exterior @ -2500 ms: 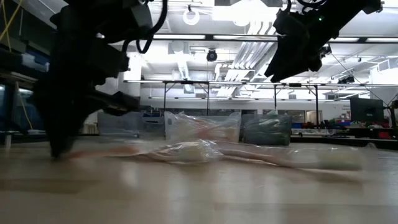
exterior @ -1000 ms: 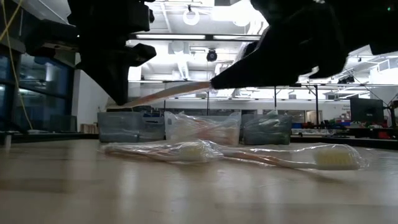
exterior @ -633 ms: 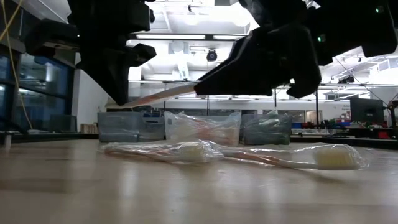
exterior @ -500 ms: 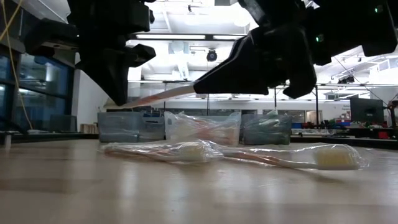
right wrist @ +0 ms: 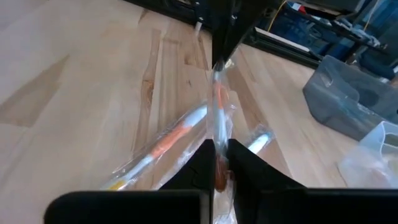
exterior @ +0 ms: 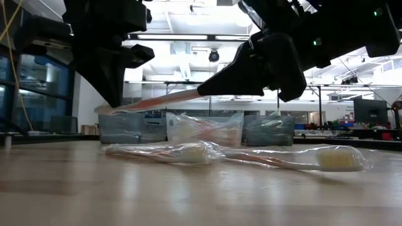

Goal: Pick & Place Toothbrushes
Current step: Put the orange toothbrush into the transparent bin

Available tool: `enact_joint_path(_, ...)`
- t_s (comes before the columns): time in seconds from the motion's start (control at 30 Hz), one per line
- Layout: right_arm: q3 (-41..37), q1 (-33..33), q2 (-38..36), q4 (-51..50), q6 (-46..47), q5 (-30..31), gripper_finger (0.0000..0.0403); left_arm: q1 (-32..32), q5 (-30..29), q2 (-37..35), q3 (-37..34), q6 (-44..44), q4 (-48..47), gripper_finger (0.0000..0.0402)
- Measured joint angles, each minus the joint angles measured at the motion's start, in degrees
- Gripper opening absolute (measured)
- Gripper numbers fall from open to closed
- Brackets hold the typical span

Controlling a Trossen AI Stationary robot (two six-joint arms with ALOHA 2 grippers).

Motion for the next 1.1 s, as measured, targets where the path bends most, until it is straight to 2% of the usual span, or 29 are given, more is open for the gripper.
enact_joint_path(0.1,0.0,0.0,0.0,0.0,1.6,-0.2,0.0017,0.0,-0.1,0.0,0.0,1.6,-0.4,0.0023)
enact_joint_path(0.23,0.0,0.0,-0.2,-1.1,4.2,0.7,0.0017,0.0,-1.5,-1.2,0.1,1.6,-2.0,0.0075)
enact_joint_path(0.4,0.0,-0.6,-2.5,-5.1,6.4,2.3,0.0015,0.0,-5.0,-4.2,1.5,-4.8,-9.2,0.0116)
enact_joint_path(0.6,-0.1,-4.0,-9.0,-13.1,7.6,8.9,0.0015,0.0,-7.8,-8.8,0.1,-9.0,-11.9,0.0120)
enact_joint_path(0.73,0.0,-9.4,-14.4,-21.2,10.2,9.5,0.0015,0.0,-7.8,-10.5,-2.3,-10.7,-10.6,0.0120)
enact_joint_path(1.0,0.0,-22.8,-18.3,-26.2,11.6,5.5,0.0015,0.0,-7.6,-12.0,-8.3,-14.1,-5.6,0.0120)
enact_joint_path(1.1,0.0,-27.3,-17.8,-26.8,11.7,1.1,0.0015,0.0,-7.6,-12.1,-8.8,-15.0,-4.7,0.0120)
